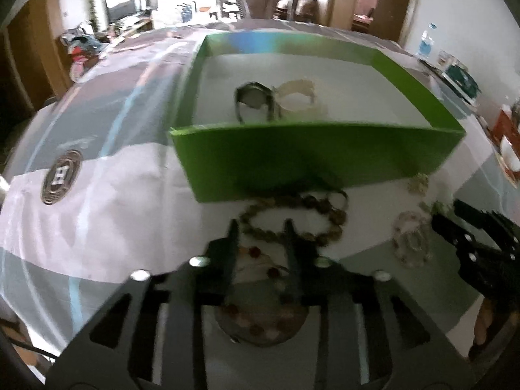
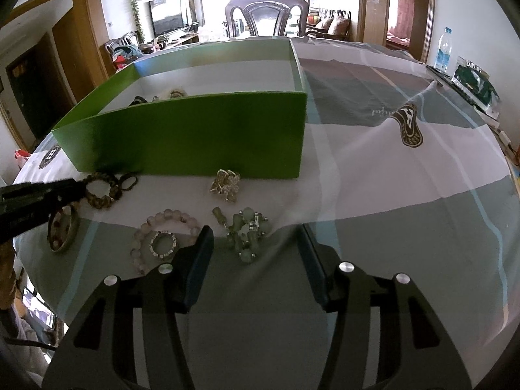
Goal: Organize jewelry
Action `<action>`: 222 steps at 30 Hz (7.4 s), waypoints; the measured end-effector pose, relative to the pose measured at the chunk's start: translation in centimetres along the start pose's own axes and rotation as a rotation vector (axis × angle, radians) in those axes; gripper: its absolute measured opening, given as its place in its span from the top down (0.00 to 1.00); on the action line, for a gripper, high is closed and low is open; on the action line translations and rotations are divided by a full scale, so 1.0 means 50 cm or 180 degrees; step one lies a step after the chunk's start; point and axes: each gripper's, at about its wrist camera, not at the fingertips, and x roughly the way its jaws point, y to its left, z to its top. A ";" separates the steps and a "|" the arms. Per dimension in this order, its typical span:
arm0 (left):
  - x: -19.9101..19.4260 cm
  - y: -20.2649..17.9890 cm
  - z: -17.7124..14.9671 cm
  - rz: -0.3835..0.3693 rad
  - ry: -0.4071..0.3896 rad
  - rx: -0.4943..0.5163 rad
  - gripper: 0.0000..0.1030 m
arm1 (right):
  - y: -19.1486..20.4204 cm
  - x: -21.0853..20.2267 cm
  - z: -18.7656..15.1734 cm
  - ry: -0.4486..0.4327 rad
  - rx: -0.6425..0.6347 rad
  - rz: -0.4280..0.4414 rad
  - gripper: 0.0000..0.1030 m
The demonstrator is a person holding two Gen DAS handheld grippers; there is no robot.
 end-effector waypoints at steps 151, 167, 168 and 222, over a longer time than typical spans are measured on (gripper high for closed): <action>-0.052 0.022 -0.062 0.0184 -0.0061 -0.0344 0.92 | 0.058 -0.005 -0.010 -0.0030 -0.0187 0.0306 0.62; -0.090 0.037 -0.034 0.0167 -0.0247 -0.0484 0.92 | 0.044 -0.020 -0.015 -0.0081 -0.0145 0.0278 0.62; -0.092 0.038 -0.034 0.0163 -0.0256 -0.0491 0.92 | 0.046 -0.020 -0.013 -0.0085 -0.0158 0.0286 0.62; -0.004 0.076 -0.016 0.0496 -0.0012 -0.0406 0.43 | 0.032 0.016 0.011 -0.0117 0.0014 0.0253 0.80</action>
